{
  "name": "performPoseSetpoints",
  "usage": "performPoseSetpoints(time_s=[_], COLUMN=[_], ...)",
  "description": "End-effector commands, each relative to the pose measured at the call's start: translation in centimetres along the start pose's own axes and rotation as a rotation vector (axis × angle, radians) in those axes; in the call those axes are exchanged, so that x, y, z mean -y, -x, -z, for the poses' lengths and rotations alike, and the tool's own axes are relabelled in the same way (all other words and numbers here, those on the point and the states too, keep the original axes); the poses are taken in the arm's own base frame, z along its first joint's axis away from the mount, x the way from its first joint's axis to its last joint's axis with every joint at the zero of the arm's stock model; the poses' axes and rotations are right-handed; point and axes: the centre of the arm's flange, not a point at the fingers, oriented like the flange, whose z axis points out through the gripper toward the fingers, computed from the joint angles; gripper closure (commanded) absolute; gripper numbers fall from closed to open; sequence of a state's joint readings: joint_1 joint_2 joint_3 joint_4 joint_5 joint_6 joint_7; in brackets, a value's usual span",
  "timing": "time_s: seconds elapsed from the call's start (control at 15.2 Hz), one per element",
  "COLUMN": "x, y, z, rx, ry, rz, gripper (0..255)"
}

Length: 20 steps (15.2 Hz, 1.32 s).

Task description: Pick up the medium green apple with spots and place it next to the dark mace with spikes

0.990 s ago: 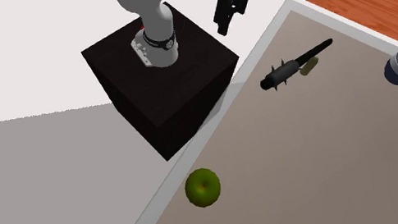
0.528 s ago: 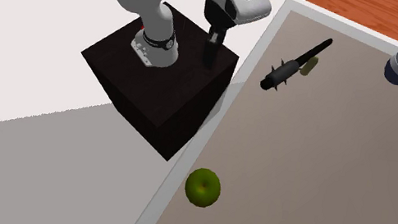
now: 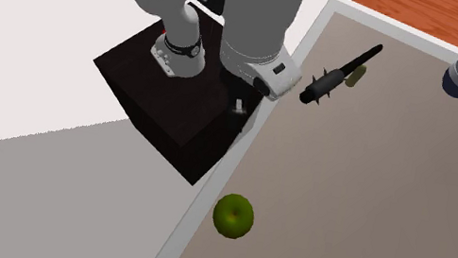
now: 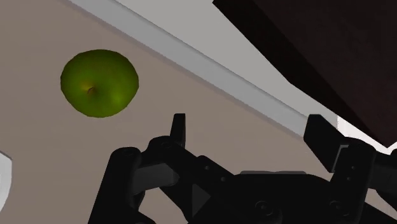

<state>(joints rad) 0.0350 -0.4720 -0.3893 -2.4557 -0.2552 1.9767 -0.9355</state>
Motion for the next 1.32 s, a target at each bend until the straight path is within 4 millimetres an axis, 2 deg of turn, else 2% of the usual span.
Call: performPoseSetpoints(time_s=[0.0, 0.53, 1.06, 1.25], x=[-2.2, -11.1, -19.3, -19.3], y=[0.3, -1.2, -5.0, -4.8], z=[-1.3, -6.5, -11.8, -13.4], rx=[0.011, 0.054, 0.095, 0.095], ry=[0.003, 0.007, 0.010, 0.010], rz=[0.078, 0.367, 0.655, 0.655], gripper=[0, 0, 0, 0])
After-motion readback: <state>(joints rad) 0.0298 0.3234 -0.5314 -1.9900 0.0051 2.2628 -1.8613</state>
